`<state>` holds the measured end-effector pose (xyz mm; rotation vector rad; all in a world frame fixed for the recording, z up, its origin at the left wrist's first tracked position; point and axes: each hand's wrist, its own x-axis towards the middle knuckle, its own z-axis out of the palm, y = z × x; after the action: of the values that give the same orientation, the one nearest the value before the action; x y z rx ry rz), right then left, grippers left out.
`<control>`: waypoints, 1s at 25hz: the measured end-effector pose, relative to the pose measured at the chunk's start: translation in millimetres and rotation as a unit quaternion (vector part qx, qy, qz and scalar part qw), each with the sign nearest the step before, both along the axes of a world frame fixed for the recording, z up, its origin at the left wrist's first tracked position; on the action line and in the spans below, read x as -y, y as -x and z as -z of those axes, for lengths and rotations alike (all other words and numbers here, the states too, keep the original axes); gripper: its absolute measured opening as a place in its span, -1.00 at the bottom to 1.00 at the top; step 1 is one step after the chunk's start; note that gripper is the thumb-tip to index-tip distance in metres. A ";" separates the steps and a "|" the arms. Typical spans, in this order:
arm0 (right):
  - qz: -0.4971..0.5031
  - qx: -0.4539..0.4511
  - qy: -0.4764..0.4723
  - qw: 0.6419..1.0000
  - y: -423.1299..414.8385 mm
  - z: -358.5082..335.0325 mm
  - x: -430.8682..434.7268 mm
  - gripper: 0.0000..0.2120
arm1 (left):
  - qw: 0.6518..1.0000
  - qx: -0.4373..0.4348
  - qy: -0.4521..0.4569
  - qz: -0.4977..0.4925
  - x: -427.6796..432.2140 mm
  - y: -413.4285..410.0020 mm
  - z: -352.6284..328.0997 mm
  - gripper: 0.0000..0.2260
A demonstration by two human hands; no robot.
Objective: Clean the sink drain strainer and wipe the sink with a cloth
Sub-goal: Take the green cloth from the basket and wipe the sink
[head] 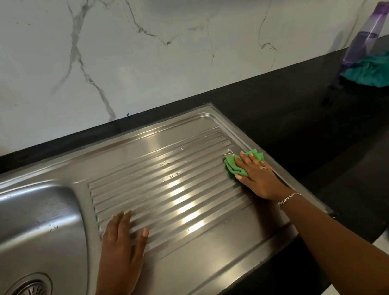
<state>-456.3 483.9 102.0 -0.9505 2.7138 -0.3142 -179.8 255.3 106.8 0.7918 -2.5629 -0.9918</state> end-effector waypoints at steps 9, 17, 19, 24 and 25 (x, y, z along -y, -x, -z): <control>-0.023 -0.036 -0.059 0.997 -33.0 -0.5 34.1 -0.43 | 1.000 0.004 0.012 -0.006 5.5 -17.8 5.8 -0.45; -0.076 -0.041 -0.073 0.994 -84.2 -4.6 76.4 -0.41 | 0.993 -0.054 -0.056 -0.088 11.6 -31.7 11.0 -0.59; -0.096 -0.049 -0.070 0.992 -100.1 -2.8 88.4 -0.41 | 0.986 -0.073 -0.106 -0.108 11.1 -35.3 9.4 -0.56; -0.196 -0.067 -0.037 0.978 -156.0 1.4 136.4 -0.40 | 0.958 -0.155 -0.161 -0.179 8.8 -39.7 6.2 -0.60; -0.220 -0.065 -0.032 0.973 -167.9 2.3 146.9 -0.39 | 0.954 -0.165 -0.164 -0.188 8.0 -39.5 6.0 -0.61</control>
<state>-288.4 337.0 99.7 -1.5576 2.5070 -0.0791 -140.3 247.3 100.8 1.0484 -1.8993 -1.3052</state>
